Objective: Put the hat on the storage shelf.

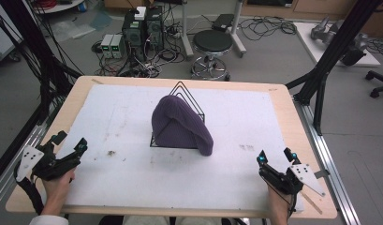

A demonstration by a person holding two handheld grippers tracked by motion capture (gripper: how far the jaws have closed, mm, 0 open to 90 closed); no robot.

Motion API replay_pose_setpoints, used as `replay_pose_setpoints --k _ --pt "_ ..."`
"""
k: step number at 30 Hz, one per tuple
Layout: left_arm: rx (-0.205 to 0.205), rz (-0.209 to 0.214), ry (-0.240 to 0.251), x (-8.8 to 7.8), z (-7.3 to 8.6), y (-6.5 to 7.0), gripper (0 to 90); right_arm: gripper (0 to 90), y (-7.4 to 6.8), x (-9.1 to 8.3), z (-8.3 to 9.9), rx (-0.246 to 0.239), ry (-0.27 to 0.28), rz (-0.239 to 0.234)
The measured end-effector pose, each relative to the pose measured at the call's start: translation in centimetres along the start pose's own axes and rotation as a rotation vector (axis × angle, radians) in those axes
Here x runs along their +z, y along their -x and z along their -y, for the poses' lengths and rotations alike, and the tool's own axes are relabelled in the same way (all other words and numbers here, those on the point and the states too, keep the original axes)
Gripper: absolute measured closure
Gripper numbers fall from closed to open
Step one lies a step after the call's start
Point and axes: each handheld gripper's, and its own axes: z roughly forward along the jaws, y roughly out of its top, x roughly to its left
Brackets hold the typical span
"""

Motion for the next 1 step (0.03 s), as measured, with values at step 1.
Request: replay_pose_setpoints --k 1 --pt "0.001 -0.004 -0.003 -0.03 -0.05 -0.04 16.9 9.6 -0.01 0.0 0.01 -0.002 -0.001 0.001"
